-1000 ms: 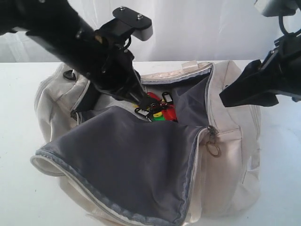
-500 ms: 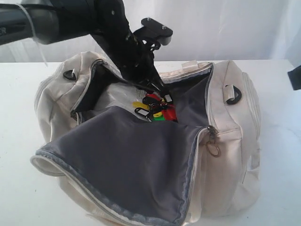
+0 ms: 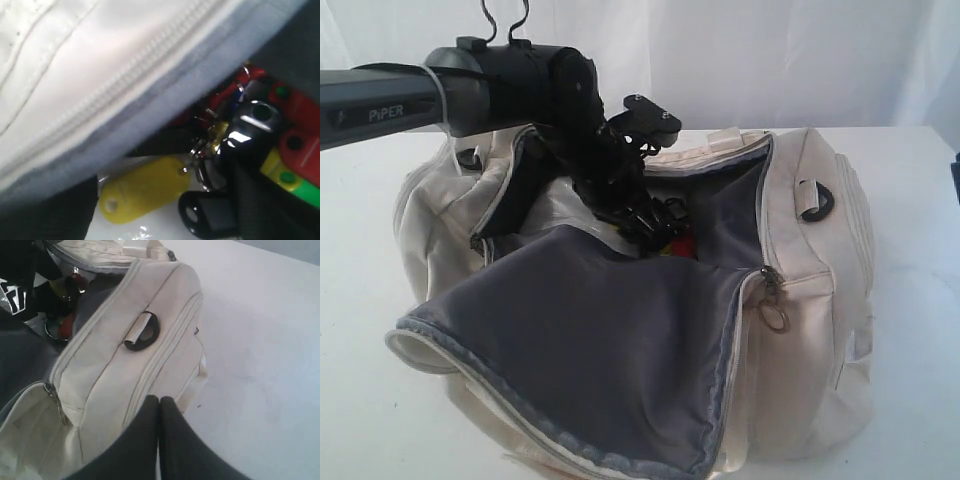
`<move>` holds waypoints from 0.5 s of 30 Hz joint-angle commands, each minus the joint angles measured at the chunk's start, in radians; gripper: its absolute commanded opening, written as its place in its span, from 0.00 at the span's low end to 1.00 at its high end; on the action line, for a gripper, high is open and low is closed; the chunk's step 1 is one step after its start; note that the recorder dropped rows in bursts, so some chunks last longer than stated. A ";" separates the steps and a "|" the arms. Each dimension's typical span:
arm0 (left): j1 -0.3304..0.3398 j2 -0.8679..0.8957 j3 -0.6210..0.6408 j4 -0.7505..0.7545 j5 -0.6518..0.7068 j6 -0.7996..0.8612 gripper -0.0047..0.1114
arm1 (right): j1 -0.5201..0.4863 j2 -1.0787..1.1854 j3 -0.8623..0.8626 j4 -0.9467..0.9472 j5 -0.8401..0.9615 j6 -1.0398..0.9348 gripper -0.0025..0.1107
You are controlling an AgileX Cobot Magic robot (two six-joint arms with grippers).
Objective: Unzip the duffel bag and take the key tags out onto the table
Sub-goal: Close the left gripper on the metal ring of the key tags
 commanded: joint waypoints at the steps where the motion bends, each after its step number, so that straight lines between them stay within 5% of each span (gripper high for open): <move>1: -0.002 0.034 0.004 -0.082 -0.011 -0.013 0.69 | -0.001 -0.006 0.003 -0.006 -0.011 0.009 0.02; 8: -0.002 0.061 0.004 -0.176 -0.017 -0.013 0.65 | -0.001 -0.006 0.003 -0.006 -0.013 0.009 0.02; 10: -0.002 0.061 0.004 -0.199 -0.015 -0.013 0.53 | -0.001 -0.006 0.003 -0.006 -0.013 0.009 0.02; 15: -0.002 0.026 0.004 -0.225 0.006 -0.013 0.05 | -0.001 -0.006 0.003 -0.006 -0.013 0.009 0.02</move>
